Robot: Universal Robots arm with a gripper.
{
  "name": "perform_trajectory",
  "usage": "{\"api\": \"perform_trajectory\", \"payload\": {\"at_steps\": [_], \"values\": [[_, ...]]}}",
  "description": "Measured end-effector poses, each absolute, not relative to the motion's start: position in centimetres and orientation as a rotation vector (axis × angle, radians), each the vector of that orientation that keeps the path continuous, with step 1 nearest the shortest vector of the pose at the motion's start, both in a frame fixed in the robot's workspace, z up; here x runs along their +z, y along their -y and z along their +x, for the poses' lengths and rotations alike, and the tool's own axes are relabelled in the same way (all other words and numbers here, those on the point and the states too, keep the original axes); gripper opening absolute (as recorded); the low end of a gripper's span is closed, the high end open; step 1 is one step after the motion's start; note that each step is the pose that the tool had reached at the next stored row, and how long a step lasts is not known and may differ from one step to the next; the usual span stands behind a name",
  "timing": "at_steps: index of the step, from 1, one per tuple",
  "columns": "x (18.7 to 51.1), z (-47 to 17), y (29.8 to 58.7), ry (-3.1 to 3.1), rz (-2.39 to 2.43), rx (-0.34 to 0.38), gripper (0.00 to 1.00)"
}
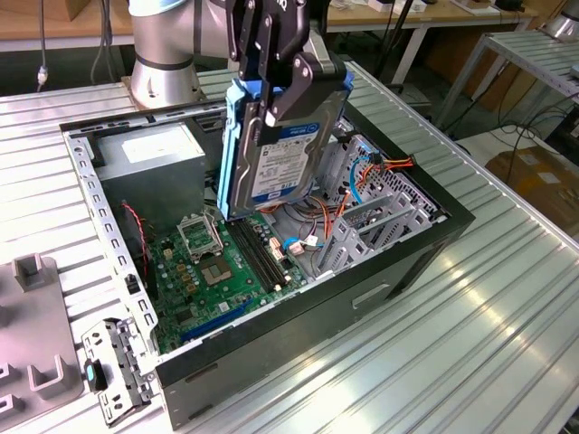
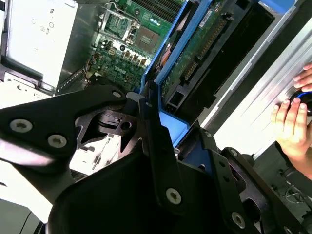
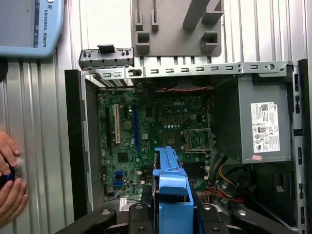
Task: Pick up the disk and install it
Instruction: 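Insert the disk into the insertion slot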
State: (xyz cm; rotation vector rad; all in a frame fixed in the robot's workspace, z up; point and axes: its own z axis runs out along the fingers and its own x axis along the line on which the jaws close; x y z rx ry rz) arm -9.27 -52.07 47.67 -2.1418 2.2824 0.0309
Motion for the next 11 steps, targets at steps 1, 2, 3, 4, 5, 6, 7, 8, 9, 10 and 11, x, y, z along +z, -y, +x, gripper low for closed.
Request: {"api": "perform_trajectory", "payload": {"at_steps": [1, 2, 3, 4, 5, 6, 7, 8, 9, 10, 11], "values": [[47.7, -9.3, 52.2, -2.282, -2.142, 0.031, 0.37], [47.7, -9.3, 52.4, -2.282, -2.142, 0.031, 0.37], [47.7, -9.3, 52.6, -2.282, -2.142, 0.031, 0.37], [47.7, -9.3, 52.9, -2.282, -2.142, 0.031, 0.37], [47.7, -9.3, 53.1, -2.283, -2.142, 0.031, 0.37], [47.7, -9.3, 53.2, -2.283, -2.142, 0.030, 0.37], [47.6, -9.2, 53.5, -2.283, -2.142, 0.030, 0.37], [47.6, -9.0, 53.7, -2.283, -2.142, 0.031, 0.37], [47.6, -8.7, 53.8, -2.282, -2.142, 0.031, 0.37], [47.6, -8.4, 53.8, -2.282, -2.143, 0.031, 0.37], [47.5, -8.0, 53.8, -2.281, -2.143, 0.031, 0.37]]}}
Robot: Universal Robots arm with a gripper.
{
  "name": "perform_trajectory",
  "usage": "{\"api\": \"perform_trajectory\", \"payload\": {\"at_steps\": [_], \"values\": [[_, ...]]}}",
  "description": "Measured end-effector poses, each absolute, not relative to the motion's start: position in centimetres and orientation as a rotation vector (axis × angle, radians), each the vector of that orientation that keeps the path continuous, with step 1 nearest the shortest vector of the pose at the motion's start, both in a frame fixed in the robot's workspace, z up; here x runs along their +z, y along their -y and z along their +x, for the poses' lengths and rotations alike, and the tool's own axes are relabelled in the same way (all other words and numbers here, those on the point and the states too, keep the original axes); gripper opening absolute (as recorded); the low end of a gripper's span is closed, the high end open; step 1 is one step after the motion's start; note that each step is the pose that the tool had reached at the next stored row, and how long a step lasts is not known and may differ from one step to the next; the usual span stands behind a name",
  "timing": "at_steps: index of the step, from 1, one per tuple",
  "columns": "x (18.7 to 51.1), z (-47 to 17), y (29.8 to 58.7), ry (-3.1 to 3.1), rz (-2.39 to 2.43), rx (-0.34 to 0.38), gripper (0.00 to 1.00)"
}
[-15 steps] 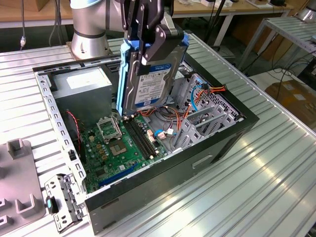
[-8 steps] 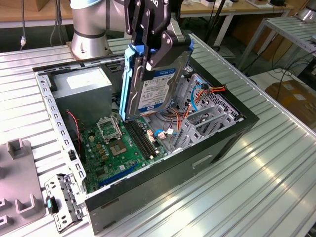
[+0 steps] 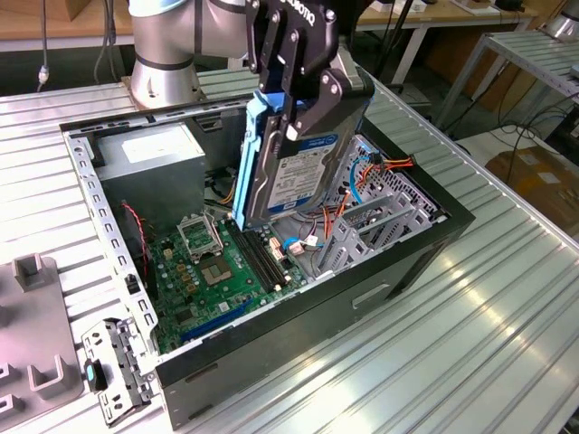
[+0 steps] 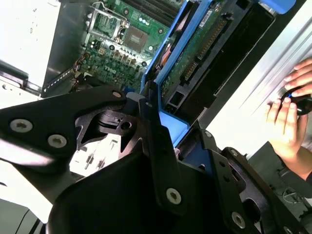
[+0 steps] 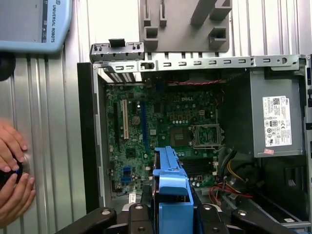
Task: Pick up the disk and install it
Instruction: 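Insert the disk into the insertion slot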
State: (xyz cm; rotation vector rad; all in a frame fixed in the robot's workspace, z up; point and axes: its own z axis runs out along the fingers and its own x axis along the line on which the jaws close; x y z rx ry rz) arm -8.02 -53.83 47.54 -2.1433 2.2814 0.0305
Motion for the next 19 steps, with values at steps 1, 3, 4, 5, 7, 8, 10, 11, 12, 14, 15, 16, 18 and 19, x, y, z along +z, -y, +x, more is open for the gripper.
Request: {"api": "perform_trajectory", "payload": {"at_steps": [1, 3, 4, 5, 7, 8, 10, 11, 12, 14, 15, 16, 18, 19], "values": [[47.5, -7.5, 53.9, -2.281, -2.144, 0.031, 0.37], [47.5, -6.0, 53.9, -2.281, -2.144, 0.031, 0.37], [47.5, -5.6, 53.9, -2.281, -2.144, 0.031, 0.37], [47.5, -5.1, 53.9, -2.281, -2.144, 0.031, 0.37], [47.4, -3.7, 54.0, -2.281, -2.144, 0.031, 0.37], [47.4, -2.9, 54.0, -2.281, -2.144, 0.031, 0.37], [47.4, -1.9, 54.0, -2.281, -2.144, 0.031, 0.37], [47.4, -1.5, 54.0, -2.281, -2.144, 0.031, 0.37], [47.3, -0.9, 54.0, -2.281, -2.144, 0.030, 0.37], [47.3, -0.4, 54.0, -2.281, -2.144, 0.030, 0.37], [47.3, -0.2, 54.0, -2.281, -2.144, 0.030, 0.37], [47.3, 0.0, 54.0, -2.281, -2.144, 0.030, 0.37], [47.3, 0.1, 54.0, -2.281, -2.144, 0.030, 0.37], [47.3, 0.1, 54.0, -2.281, -2.144, 0.030, 0.37]]}}
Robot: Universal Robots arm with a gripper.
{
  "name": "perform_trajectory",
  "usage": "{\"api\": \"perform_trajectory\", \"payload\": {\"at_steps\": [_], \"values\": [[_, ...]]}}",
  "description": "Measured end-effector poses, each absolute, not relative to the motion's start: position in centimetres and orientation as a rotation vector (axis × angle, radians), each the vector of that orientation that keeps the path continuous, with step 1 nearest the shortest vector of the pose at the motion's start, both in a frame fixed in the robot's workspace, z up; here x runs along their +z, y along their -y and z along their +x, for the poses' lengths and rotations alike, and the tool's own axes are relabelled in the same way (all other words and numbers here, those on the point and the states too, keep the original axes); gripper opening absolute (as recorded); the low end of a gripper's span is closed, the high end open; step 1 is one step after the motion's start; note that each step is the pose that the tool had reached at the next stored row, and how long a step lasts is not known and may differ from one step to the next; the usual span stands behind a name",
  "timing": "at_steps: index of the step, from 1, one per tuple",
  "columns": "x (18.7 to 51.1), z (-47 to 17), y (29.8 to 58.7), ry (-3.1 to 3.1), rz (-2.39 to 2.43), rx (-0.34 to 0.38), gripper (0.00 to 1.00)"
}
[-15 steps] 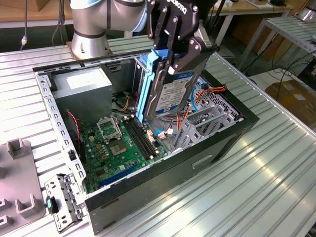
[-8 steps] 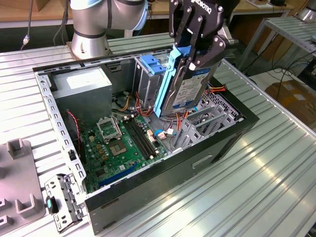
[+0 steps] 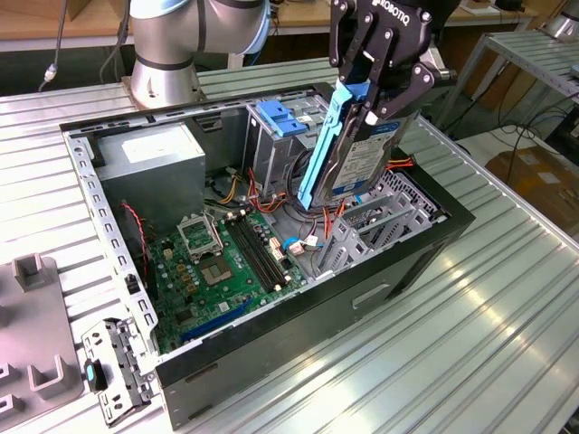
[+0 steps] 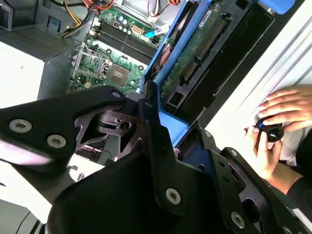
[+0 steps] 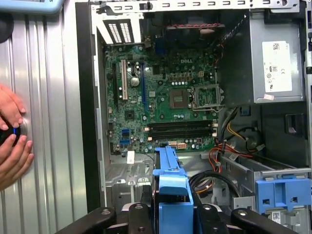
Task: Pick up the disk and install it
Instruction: 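Insert the disk into the insertion slot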
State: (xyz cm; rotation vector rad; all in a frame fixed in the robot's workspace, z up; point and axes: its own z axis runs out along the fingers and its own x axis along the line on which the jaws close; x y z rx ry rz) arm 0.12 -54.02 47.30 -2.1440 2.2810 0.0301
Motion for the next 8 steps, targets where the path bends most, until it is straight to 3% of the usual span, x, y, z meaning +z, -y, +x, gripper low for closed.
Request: {"api": "perform_trajectory", "payload": {"at_steps": [8], "values": [[47.2, 0.2, 55.3, -2.281, -2.144, 0.030, 0.37]]}}
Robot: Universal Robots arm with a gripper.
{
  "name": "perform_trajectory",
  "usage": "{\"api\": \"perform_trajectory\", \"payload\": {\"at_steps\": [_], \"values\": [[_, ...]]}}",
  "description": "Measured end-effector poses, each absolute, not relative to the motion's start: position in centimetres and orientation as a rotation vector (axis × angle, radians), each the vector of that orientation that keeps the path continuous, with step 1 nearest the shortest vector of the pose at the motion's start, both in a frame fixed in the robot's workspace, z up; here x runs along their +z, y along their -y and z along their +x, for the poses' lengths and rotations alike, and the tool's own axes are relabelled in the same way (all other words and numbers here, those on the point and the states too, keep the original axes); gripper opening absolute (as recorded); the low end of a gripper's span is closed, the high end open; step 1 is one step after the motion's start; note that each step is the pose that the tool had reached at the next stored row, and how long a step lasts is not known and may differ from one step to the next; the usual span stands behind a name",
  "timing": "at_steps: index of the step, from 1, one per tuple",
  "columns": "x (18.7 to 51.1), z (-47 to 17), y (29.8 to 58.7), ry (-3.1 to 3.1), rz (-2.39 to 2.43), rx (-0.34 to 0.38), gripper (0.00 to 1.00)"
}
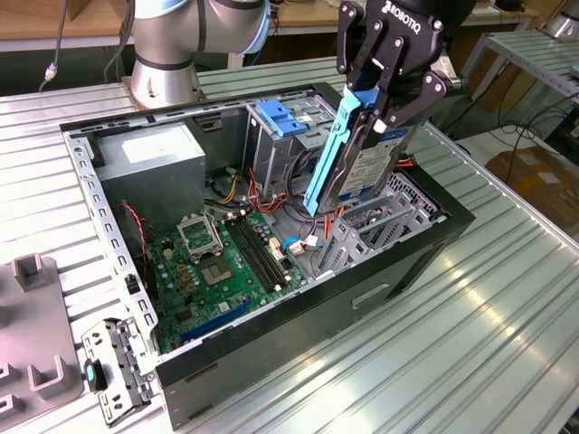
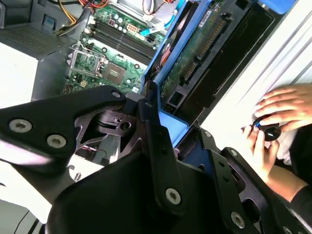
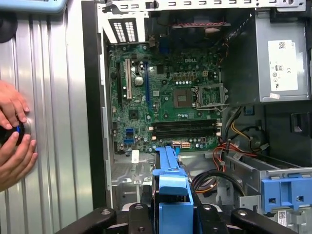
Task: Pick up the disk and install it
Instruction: 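Insert the disk into the insertion slot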
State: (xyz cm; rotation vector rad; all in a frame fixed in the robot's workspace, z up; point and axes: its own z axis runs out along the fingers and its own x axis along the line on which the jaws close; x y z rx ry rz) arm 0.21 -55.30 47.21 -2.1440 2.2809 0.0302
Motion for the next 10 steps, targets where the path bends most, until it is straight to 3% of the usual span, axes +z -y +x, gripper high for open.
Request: {"api": "perform_trajectory", "payload": {"at_steps": [10], "values": [[46.8, 3.9, 56.3, -2.281, -2.144, 0.030, 0.37]]}}
